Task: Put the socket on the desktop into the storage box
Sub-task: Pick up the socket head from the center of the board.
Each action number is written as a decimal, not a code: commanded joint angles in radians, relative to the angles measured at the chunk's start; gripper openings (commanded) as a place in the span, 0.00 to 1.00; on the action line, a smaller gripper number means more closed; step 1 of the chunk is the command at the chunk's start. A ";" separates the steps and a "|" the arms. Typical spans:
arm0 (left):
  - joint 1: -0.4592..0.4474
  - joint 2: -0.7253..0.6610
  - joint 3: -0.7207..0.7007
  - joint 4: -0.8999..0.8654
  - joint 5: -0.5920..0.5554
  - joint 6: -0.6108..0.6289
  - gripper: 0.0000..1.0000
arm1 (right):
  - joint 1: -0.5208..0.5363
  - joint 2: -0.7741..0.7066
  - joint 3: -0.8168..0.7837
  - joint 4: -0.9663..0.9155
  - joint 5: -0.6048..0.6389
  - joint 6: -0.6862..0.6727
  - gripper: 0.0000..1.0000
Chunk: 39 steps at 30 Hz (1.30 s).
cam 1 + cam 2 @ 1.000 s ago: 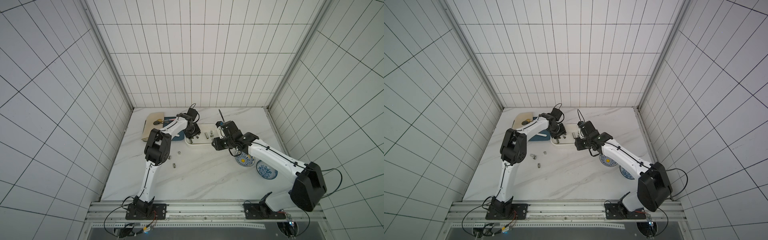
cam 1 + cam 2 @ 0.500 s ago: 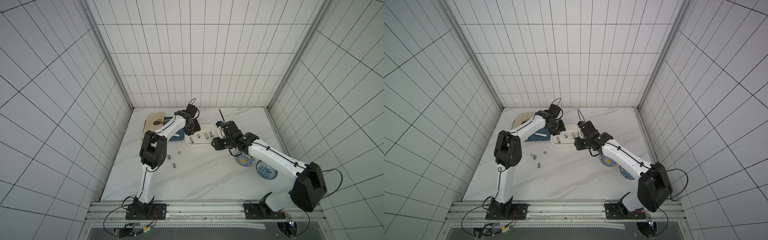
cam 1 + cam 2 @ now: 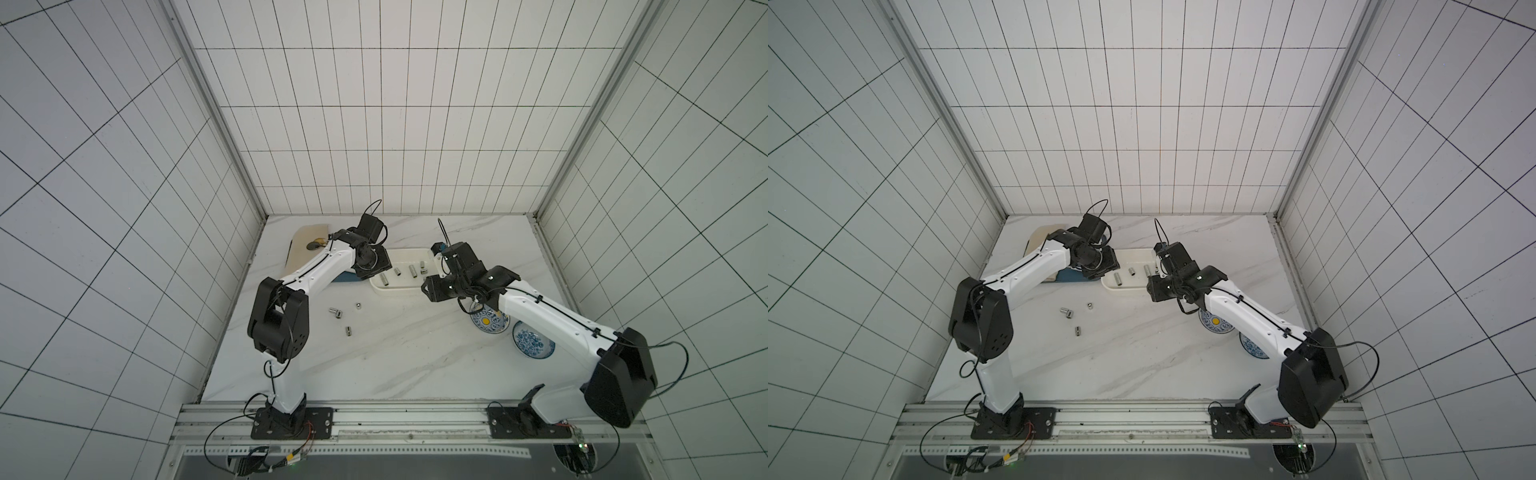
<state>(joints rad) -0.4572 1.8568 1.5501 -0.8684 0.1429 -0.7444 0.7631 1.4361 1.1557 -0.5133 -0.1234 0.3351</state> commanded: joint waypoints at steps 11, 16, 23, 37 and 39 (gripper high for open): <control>0.066 -0.210 -0.219 0.022 -0.055 0.039 0.59 | 0.063 0.022 0.016 -0.017 -0.025 -0.002 0.47; 0.086 -0.247 -0.277 0.020 -0.055 0.048 0.59 | 0.088 0.048 0.031 -0.012 -0.031 -0.002 0.46; 0.112 -0.290 -0.358 0.035 -0.043 0.055 0.59 | 0.127 0.070 0.041 0.001 -0.036 -0.013 0.47; 0.124 -0.285 -0.426 0.055 -0.037 0.061 0.59 | 0.185 0.112 0.056 0.023 -0.043 -0.010 0.47; 0.124 -0.280 -0.430 0.057 -0.037 0.061 0.59 | 0.188 0.113 0.055 0.025 -0.044 -0.010 0.47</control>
<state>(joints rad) -0.3382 1.5841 1.1313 -0.8398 0.1051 -0.6971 0.9386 1.5425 1.1576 -0.4976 -0.1661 0.3298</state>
